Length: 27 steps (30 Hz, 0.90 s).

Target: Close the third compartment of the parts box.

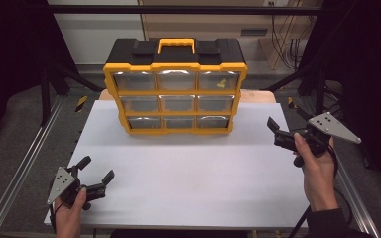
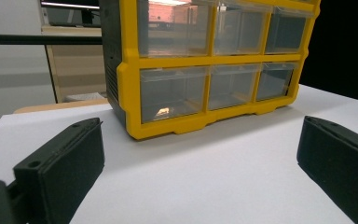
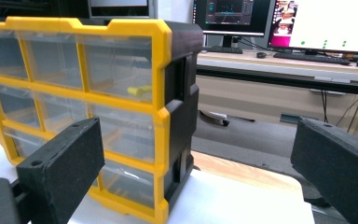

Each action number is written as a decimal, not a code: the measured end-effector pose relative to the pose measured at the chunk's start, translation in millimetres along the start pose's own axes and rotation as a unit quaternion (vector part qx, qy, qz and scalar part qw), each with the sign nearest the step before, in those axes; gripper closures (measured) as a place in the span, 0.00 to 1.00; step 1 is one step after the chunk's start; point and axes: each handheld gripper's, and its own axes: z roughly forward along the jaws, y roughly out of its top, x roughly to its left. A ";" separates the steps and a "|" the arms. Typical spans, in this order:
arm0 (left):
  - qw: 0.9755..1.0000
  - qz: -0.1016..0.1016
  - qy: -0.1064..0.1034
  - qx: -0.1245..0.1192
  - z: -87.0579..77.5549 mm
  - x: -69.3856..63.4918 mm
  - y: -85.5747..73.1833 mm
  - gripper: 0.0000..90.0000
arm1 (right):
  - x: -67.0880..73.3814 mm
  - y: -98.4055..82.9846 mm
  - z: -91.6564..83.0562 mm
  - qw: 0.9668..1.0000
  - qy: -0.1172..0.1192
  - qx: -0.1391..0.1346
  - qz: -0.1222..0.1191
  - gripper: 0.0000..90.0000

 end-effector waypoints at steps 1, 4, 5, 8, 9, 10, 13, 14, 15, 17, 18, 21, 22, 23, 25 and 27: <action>1.000 0.000 0.000 0.000 0.0 0.0 0.0 0.00 | -0.8 -1.6 -1.4 1.000 0.000 -0.002 0.001 0.03; 1.000 0.000 0.000 0.000 -0.2 0.0 0.0 0.00 | -1.7 -6.3 -5.9 1.000 0.000 -0.003 -0.001 0.03; 1.000 0.001 0.000 0.000 -0.1 0.0 0.0 0.00 | -1.9 -7.9 -7.0 1.000 0.000 -0.003 -0.001 0.03; 1.000 0.001 -0.001 0.000 0.0 -0.1 -0.1 0.00 | -2.0 -13.3 -9.9 1.000 -0.002 -0.002 -0.004 0.03; 1.000 0.001 -0.001 0.000 0.0 -0.2 -0.1 0.00 | -2.0 -15.3 -10.7 1.000 -0.002 -0.003 -0.005 0.03; 1.000 0.002 -0.001 -0.001 0.0 -0.2 -0.1 0.00 | -1.6 -17.3 -11.5 1.000 -0.001 -0.002 -0.004 0.03; 1.000 0.002 -0.002 0.000 -0.1 0.1 -0.1 0.00 | 0.2 -24.8 -13.6 1.000 -0.001 0.000 -0.003 0.03; 1.000 0.002 -0.001 -0.001 0.0 -0.1 -0.1 0.00 | 0.9 -26.6 -14.0 1.000 0.001 0.002 -0.004 0.03; 1.000 0.002 -0.001 -0.001 0.0 -0.2 -0.2 0.00 | 1.7 -28.9 -14.5 1.000 0.001 0.003 -0.005 0.03; 1.000 0.002 -0.001 -0.001 -0.2 -0.2 -0.3 0.00 | 3.9 -32.7 -16.4 1.000 0.000 0.005 -0.008 0.03; 1.000 0.002 -0.001 -0.001 -0.2 -0.3 -0.3 0.00 | 5.3 -34.1 -17.8 1.000 0.001 0.005 -0.010 0.03; 1.000 0.003 -0.002 0.000 0.2 -0.5 -0.6 0.00 | 9.4 -38.5 -20.7 1.000 0.006 0.008 -0.018 0.03; 1.000 0.003 -0.002 0.000 0.2 -0.7 -0.5 0.00 | 10.8 -39.9 -21.5 1.000 0.007 0.010 -0.018 0.03; 1.000 0.003 -0.002 0.000 0.1 -0.8 -0.5 0.00 | 11.9 -41.5 -22.2 1.000 0.008 0.010 -0.021 0.03; 1.000 0.002 -0.002 0.000 0.0 -0.9 -0.5 0.00 | 14.1 -45.1 -23.5 1.000 0.011 0.011 -0.020 0.03; 1.000 0.002 -0.002 0.000 0.1 -0.8 -0.5 0.00 | 16.1 -49.5 -24.3 1.000 0.014 0.013 -0.017 0.03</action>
